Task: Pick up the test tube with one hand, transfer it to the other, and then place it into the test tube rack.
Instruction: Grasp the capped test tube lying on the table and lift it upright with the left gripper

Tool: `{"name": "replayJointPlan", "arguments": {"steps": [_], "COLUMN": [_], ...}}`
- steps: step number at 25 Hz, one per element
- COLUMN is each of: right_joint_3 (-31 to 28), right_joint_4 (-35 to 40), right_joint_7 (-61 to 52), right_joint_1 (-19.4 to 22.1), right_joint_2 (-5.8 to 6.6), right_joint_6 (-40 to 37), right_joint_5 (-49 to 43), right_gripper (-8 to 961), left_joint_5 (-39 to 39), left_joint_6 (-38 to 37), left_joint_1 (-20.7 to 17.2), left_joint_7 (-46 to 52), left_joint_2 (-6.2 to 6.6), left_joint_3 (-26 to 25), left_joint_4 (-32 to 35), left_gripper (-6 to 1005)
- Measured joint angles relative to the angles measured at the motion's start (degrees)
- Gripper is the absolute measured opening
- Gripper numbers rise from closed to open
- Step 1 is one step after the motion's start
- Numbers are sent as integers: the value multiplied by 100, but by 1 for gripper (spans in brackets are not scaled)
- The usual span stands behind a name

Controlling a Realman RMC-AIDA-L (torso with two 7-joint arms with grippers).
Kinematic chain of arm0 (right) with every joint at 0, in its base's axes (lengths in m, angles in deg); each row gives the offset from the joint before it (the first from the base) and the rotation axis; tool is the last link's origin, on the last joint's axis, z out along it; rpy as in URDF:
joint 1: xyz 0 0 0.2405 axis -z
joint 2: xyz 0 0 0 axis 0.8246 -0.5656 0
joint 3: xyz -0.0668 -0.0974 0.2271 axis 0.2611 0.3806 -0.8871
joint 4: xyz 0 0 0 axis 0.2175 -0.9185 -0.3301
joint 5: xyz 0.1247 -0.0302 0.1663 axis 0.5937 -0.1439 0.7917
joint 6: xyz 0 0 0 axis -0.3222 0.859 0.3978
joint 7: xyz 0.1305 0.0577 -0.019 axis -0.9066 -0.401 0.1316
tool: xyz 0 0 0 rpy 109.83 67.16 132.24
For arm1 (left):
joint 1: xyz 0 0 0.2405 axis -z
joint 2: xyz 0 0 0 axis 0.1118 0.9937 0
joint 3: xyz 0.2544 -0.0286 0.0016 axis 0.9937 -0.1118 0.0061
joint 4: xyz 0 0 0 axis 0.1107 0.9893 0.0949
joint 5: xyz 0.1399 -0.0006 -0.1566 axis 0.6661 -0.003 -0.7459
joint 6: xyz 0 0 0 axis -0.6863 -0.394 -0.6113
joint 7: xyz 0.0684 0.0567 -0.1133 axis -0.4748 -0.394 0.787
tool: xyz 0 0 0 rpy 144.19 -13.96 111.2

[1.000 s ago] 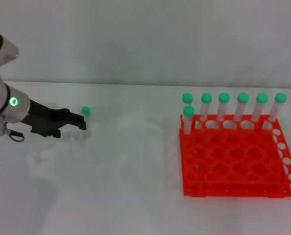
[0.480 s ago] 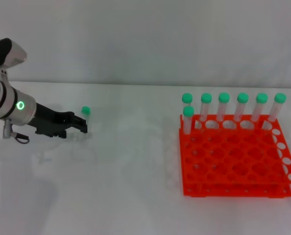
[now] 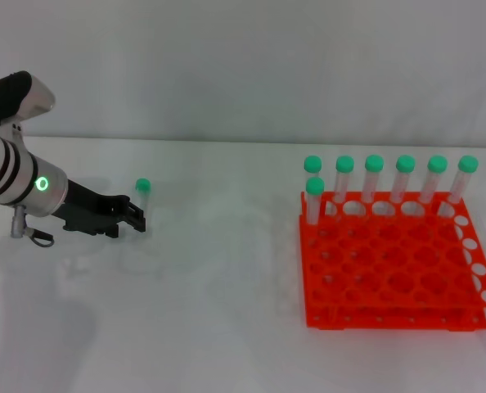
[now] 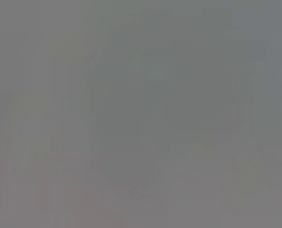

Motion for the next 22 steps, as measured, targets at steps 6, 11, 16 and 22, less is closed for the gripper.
{"name": "replayJointPlan", "arguments": {"steps": [6, 11, 16, 22], "right_joint_3": [-6, -6, -7, 11], "right_joint_4": [0, 1, 1, 1], "right_joint_7": [-6, -8, -9, -9], "right_joint_1": [30, 25, 22, 8], "right_joint_2": [1, 2, 2, -7], "right_joint_6": [-3, -3, -6, -7], "right_joint_5": [0, 0, 0, 0], "right_gripper": [856, 856, 856, 856], "left_joint_5": [19, 14, -6, -6], "left_joint_6": [68, 136, 273, 322], "left_joint_1": [15, 18, 17, 1], "left_joint_7": [3, 4, -2, -11], "left_joint_2": [0, -43, -144, -153], "left_joint_3": [0, -7, -10, -9], "left_joint_4": [8, 12, 12, 9], "left_gripper": [504, 503, 502, 450]}}
